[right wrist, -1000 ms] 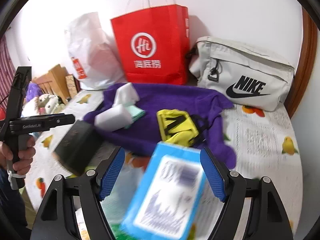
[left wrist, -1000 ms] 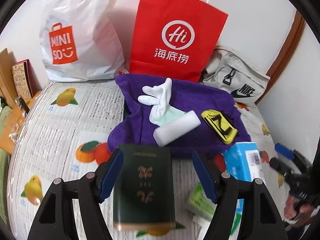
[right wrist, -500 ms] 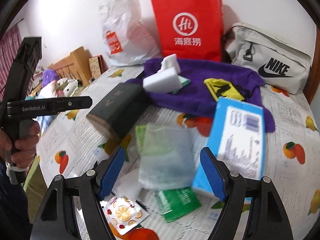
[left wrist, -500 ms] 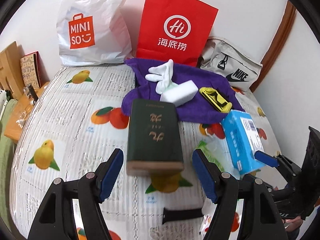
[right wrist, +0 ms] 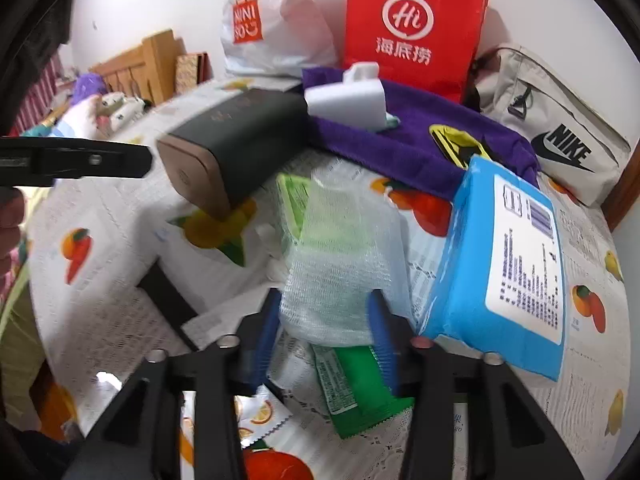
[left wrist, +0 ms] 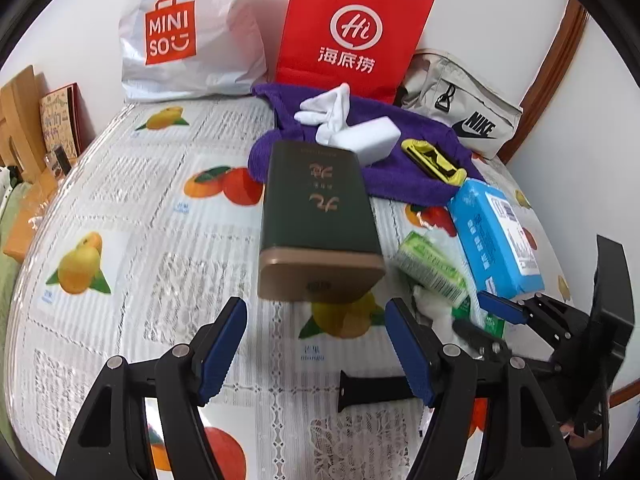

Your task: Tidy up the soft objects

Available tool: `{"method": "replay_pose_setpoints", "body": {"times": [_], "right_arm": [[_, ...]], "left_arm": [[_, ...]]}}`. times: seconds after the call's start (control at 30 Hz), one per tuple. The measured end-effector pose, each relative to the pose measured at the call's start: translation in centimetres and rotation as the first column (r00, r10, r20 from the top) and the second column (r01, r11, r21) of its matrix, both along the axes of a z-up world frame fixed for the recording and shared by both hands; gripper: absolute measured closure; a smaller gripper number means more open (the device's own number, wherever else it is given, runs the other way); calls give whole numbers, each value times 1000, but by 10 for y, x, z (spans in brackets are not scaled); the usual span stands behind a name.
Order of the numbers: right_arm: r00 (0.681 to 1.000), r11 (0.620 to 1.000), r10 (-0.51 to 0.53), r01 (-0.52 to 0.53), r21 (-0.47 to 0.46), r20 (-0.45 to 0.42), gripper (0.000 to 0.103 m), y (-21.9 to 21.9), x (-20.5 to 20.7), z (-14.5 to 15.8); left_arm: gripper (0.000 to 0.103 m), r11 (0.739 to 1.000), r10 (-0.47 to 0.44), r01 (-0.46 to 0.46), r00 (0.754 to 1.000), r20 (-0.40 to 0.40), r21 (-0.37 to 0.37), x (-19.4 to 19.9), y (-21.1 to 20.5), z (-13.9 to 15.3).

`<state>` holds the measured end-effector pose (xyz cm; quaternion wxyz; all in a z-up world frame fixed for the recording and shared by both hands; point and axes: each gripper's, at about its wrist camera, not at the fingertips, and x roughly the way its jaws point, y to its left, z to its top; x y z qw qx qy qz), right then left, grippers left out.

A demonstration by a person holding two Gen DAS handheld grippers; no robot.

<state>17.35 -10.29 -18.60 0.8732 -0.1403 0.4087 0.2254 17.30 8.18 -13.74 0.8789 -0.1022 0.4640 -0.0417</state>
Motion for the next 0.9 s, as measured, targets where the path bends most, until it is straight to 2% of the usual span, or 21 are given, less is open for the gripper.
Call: {"method": "replay_pose_setpoints", "body": {"times": [0.03,0.07,0.1,0.37,0.57,0.77,0.9], "right_arm": [[1000,1000,-8,8,-8,3,77,0,0,-2],[1000,1000,-11,11,1,1,89,-1,0,-2],[1000,1000,-12,12,14,-2,94,-2,0,-2],[1000,993,-18,15,119,23,97,-19,-25,24],[997,990,-32,22,140,64,97,-37,-60,48],[996,988,-60,50,146,62,97,-62,-99,49],[992,982,-119,112,150,34,97,-84,-114,41]], "left_arm": [[33,1000,2,-2,1000,-4,3,-1,0,-2],[33,1000,6,-6,1000,-10,6,-3,1,-4],[33,1000,8,-8,1000,-14,5,-4,2,-5],[33,1000,10,-10,1000,-20,-1,-13,-3,-5],[33,1000,6,-6,1000,-13,-3,-25,-10,-1],[33,1000,-1,0,1000,-22,-11,-42,-19,-7],[33,1000,-11,11,999,-41,-4,-50,-27,-15]]}}
